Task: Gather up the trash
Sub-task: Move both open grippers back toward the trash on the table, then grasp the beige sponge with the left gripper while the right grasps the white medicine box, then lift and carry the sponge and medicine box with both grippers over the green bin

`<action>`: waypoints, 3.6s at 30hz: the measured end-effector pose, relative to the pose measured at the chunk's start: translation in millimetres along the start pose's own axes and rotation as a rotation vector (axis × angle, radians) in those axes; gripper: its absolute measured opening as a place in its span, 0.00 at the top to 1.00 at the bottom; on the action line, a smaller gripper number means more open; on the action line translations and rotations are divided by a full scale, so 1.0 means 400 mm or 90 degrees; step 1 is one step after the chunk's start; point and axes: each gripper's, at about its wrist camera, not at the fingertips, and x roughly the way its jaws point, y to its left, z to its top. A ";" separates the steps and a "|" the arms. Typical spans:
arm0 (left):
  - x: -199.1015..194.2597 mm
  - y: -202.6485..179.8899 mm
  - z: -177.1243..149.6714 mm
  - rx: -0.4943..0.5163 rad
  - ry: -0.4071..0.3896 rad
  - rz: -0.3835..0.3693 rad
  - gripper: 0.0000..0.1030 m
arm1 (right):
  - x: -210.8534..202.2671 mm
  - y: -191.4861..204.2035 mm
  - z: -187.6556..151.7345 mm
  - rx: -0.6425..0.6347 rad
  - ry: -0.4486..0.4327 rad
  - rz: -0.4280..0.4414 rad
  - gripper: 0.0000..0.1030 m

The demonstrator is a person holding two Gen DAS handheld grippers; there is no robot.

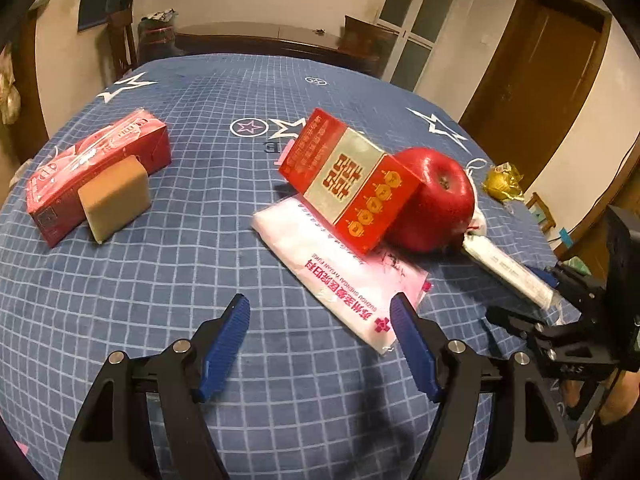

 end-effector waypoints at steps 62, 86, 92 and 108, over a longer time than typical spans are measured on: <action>0.067 0.184 0.161 0.072 0.000 0.107 0.41 | -0.044 0.165 -0.073 -0.097 0.065 0.125 0.30; -0.228 -0.065 -0.033 0.093 -0.212 0.110 0.70 | -0.223 0.139 -0.145 0.071 -0.170 0.009 0.52; -0.302 -0.205 -0.132 0.109 -0.276 0.090 0.70 | -0.317 0.145 -0.168 0.079 -0.257 -0.058 0.52; -0.318 -0.432 -0.189 0.157 -0.315 0.038 0.70 | -0.406 0.048 -0.193 0.111 -0.317 -0.130 0.52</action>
